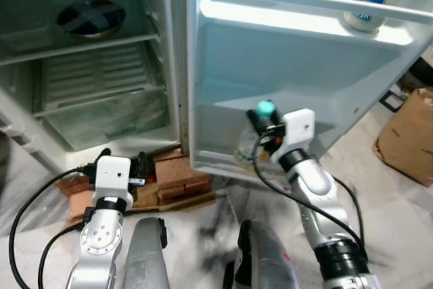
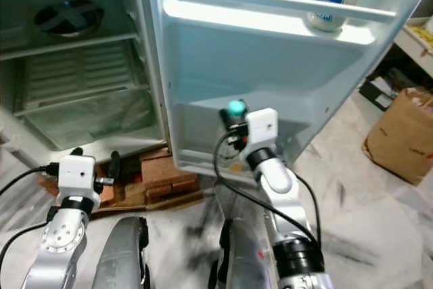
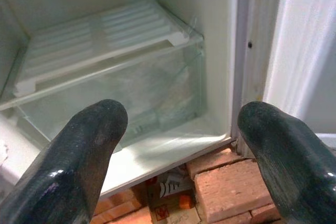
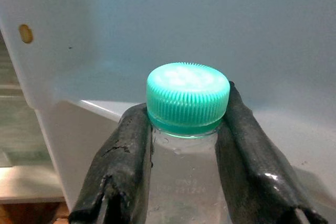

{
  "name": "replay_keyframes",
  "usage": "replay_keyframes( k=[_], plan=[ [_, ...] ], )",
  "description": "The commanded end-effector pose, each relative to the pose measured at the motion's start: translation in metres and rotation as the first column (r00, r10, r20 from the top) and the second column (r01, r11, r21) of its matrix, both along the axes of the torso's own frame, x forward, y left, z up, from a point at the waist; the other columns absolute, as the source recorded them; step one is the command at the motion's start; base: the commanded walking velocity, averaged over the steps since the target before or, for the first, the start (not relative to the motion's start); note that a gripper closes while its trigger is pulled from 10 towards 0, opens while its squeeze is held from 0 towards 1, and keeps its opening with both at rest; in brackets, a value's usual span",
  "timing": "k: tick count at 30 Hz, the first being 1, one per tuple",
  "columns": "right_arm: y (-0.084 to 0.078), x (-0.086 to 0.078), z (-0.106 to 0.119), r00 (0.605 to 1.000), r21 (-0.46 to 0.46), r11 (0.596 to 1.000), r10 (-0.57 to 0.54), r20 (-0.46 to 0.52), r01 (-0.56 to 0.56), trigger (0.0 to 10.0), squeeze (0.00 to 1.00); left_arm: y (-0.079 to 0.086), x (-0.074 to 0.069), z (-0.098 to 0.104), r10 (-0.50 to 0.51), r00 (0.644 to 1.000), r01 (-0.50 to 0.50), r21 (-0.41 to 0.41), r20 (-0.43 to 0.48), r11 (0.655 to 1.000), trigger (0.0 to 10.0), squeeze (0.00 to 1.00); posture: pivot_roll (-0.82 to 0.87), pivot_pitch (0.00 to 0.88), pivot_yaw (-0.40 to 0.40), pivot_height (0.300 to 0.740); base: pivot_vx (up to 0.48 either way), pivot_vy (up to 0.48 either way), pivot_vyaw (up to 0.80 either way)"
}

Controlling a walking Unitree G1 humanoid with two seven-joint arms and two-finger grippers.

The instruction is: Restocking fridge

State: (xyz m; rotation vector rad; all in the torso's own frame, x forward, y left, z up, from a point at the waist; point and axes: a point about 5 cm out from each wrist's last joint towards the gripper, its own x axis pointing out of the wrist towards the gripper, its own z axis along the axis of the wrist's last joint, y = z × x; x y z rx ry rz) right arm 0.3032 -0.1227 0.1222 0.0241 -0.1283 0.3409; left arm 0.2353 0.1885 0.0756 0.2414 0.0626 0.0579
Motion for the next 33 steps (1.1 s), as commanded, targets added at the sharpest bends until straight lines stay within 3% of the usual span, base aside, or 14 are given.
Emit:
replay_keyframes(
  k=[1,9,12,14,16,24,33],
  plan=[
    [0.008,0.001,0.005,0.999,0.006,1.0,0.024,0.026,-0.024,10.0,0.0,0.005,-0.004,-0.001,0.022,1.0,-0.022,0.0,-0.006,1.0,10.0,0.0,0.14,0.14,-0.081,0.602,0.0,0.0,0.0],
    [0.009,0.002,0.001,0.999,0.001,0.999,0.039,0.009,-0.039,10.0,0.0,0.007,-0.009,0.0,0.062,0.998,-0.062,0.02,-0.017,0.998,10.0,0.0,0.15,0.162,-0.088,0.587,0.0,0.0,0.0],
    [0.014,0.004,0.0,0.998,-0.003,0.998,0.058,0.005,-0.058,10.0,0.0,0.009,-0.014,0.002,0.07,0.997,-0.069,0.06,-0.021,0.996,10.0,0.0,0.16,0.177,-0.088,0.567,0.0,0.0,0.0],
    [0.018,0.006,0.001,0.997,-0.014,0.997,0.079,0.009,-0.079,10.0,0.0,0.009,-0.017,0.006,0.064,0.998,-0.063,0.146,-0.002,0.987,10.0,0.0,0.16,0.195,-0.086,0.552,0.0,0.0,0.0],
    [0.02,0.007,0.001,0.996,-0.019,0.996,0.088,0.013,-0.088,10.0,0.0,0.008,-0.018,0.007,0.056,0.998,-0.055,0.16,0.001,0.986,10.0,0.0,0.16,0.199,-0.085,0.547,0.0,0.0,0.0],
    [0.038,0.025,0.016,0.984,-0.063,0.987,0.151,0.095,-0.145,10.0,0.0,0.007,-0.032,0.018,0.056,0.998,-0.063,0.304,0.033,0.951,10.0,0.0,0.2,0.237,-0.087,0.532,0.0,0.0,0.0],
    [0.063,0.045,0.048,0.949,-0.137,0.974,0.21,0.236,-0.181,10.0,0.0,0.007,-0.042,0.022,0.057,0.998,-0.061,0.319,0.02,0.946,10.0,0.0,0.24,0.264,-0.095,0.532,0.0,0.0,0.0]
  ],
)
